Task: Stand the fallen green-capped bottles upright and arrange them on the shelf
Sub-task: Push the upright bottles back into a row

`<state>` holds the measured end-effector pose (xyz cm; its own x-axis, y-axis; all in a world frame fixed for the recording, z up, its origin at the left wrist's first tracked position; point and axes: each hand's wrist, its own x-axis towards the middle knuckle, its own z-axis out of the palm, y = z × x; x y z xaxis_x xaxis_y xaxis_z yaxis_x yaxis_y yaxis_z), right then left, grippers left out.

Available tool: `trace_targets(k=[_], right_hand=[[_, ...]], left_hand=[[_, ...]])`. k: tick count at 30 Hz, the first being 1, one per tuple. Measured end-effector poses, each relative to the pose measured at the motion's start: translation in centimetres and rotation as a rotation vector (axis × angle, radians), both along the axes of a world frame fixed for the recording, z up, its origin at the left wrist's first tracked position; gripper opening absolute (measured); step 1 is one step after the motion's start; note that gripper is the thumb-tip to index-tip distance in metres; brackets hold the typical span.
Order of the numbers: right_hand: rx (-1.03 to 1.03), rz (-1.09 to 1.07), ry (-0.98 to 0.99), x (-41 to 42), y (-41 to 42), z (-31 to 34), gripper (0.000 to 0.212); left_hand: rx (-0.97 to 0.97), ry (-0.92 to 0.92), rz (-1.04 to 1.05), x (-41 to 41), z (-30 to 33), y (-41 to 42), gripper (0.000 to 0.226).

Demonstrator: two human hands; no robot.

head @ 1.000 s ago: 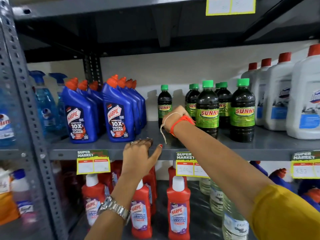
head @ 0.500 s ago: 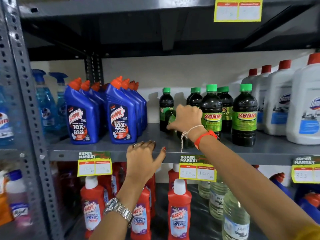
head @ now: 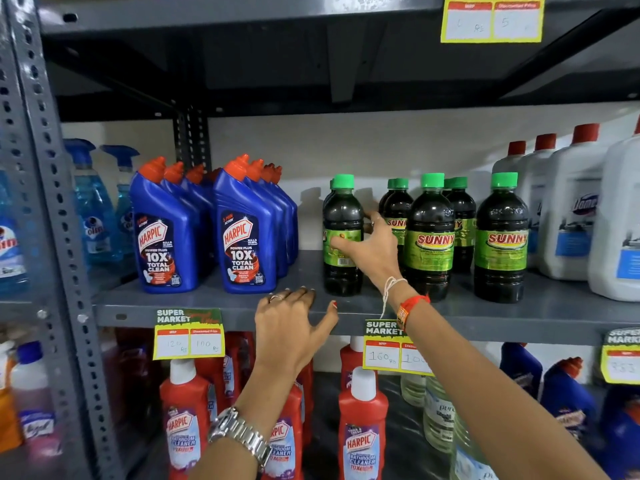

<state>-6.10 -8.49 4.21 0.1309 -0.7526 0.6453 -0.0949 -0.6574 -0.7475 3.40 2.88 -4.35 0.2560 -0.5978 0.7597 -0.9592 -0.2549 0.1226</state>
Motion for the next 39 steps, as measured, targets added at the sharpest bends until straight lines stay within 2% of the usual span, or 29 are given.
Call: trace_targets(k=[2, 5, 9, 10, 12, 14, 18, 20, 22, 24, 27, 30, 32, 36, 39], right_hand=[[0.034, 0.066, -0.011, 0.1, -0.1, -0.2, 0.059], [0.092, 0.144, -0.01, 0.1, -0.3, -0.1, 0.068], [0.003, -0.061, 0.233, 0.5, 0.0, -0.8, 0.12], [-0.035, -0.112, 0.284, 0.6, 0.1, -1.1, 0.124], [-0.093, -0.153, 0.321, 0.8, -0.1, -1.7, 0.115], [-0.067, -0.11, 0.306, 0.6, -0.9, -1.7, 0.104], [0.202, 0.246, 0.159, -0.4, -2.7, -1.3, 0.082], [0.273, 0.394, 0.116, -0.9, -3.2, -1.4, 0.072], [0.307, 0.47, 0.085, -1.1, -3.3, -1.4, 0.077], [0.273, 0.405, 0.117, -0.8, -3.1, -1.5, 0.088], [0.062, 0.032, 0.305, -0.1, -2.0, -2.0, 0.116], [-0.103, -0.143, 0.362, 0.3, -1.1, -2.3, 0.115], [-0.077, -0.122, 0.358, 0.2, -1.2, -2.0, 0.104], [0.11, 0.066, 0.294, -0.5, -1.6, -1.2, 0.082], [0.137, 0.133, 0.255, -0.8, -1.6, -1.2, 0.075]], left_hand=[[-0.008, 0.006, 0.001, 0.0, 0.0, 0.0, 0.049], [-0.021, 0.013, -0.007, 0.0, -0.1, -0.1, 0.049], [-0.039, 0.037, -0.011, -0.1, -0.1, -0.1, 0.05], [-0.042, 0.044, -0.013, -0.1, -0.1, -0.1, 0.05], [-0.051, 0.057, -0.019, -0.1, -0.1, -0.1, 0.051], [-0.058, 0.064, -0.022, -0.1, -0.1, -0.1, 0.052], [-0.056, 0.058, -0.017, -0.1, -0.1, -0.1, 0.054], [-0.056, 0.061, -0.019, 0.0, -0.1, -0.1, 0.056], [-0.056, 0.065, -0.02, 0.0, -0.2, -0.1, 0.057], [-0.054, 0.069, -0.021, 0.0, -0.2, -0.1, 0.057], [-0.058, 0.079, -0.024, -0.1, -0.1, -0.1, 0.055], [-0.056, 0.084, -0.026, -0.1, -0.1, -0.1, 0.054], [-0.053, 0.085, -0.027, -0.1, -0.1, -0.1, 0.054], [-0.054, 0.084, -0.026, -0.2, -0.1, -0.1, 0.054], [-0.065, 0.088, -0.026, -0.2, -0.1, -0.1, 0.054]])
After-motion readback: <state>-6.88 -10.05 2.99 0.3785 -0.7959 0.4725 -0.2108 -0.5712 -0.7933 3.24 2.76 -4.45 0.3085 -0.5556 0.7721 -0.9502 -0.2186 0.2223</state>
